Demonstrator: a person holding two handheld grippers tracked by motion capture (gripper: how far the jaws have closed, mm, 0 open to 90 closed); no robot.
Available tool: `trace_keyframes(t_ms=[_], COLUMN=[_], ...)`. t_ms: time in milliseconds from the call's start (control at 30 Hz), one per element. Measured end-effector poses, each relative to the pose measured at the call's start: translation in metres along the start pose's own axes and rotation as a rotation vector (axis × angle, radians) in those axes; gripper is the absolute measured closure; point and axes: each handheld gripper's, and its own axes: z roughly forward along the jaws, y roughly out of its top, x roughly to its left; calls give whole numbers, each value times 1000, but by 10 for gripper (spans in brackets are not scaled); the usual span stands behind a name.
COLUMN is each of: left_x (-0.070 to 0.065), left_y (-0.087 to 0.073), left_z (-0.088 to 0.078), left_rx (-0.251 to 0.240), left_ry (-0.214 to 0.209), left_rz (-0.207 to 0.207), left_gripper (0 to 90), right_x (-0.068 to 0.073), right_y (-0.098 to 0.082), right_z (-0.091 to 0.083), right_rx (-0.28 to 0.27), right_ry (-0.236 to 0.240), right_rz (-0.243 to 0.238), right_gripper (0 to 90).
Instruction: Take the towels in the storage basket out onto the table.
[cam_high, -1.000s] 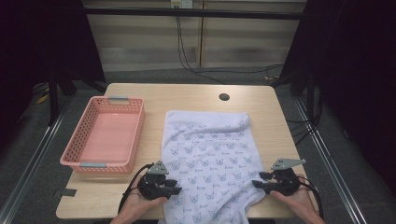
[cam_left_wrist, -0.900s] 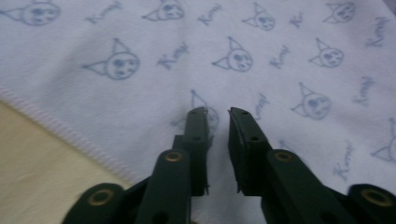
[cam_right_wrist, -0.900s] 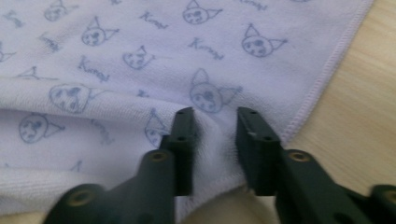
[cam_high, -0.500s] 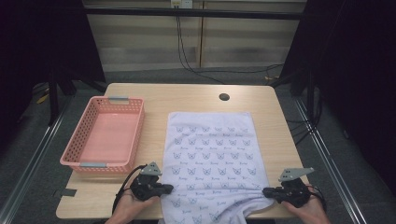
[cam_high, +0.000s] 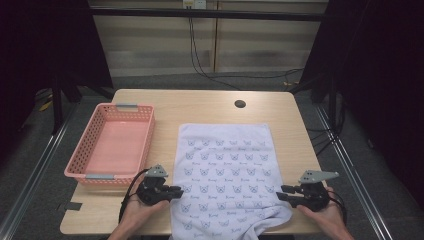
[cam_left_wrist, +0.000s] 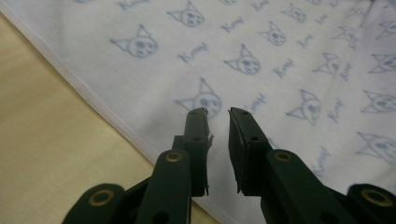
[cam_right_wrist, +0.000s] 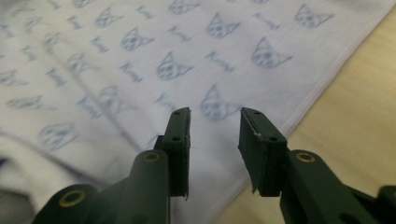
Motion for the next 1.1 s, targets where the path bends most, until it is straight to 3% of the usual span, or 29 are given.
trace_keyframes(t_ms=[367, 500, 533, 600, 667, 700, 800, 1100], left_x=[24, 26, 28, 30, 29, 27, 23, -3], left_y=[26, 26, 26, 25, 24, 23, 22, 7], left_z=[19, 24, 25, 25, 26, 26, 27, 17], left_rx=[-58, -34, -19, -40, -32, -28, -16, 51], left_ry=[48, 99, 127, 137, 132, 138, 95, 11], left_rz=[-2, 19, 26, -20, 5, 13, 28, 74], left_gripper=[680, 658, 649, 656, 670, 732, 856, 887], right_x=[-30, -35, -35, -34, -33, -31, -26, -5], right_y=[42, 50, 51, 50, 46, 43, 31, 5], right_z=[54, 75, 76, 73, 69, 65, 53, 27], right_rx=[17, 24, 25, 37, 39, 54, 59, 69], right_ry=[-46, -85, -99, -95, -85, -79, -56, -30], right_rz=[-3, -19, -28, -29, -32, -41, -17, -24], right_gripper=[511, 539, 566, 752, 827, 851, 866, 867])
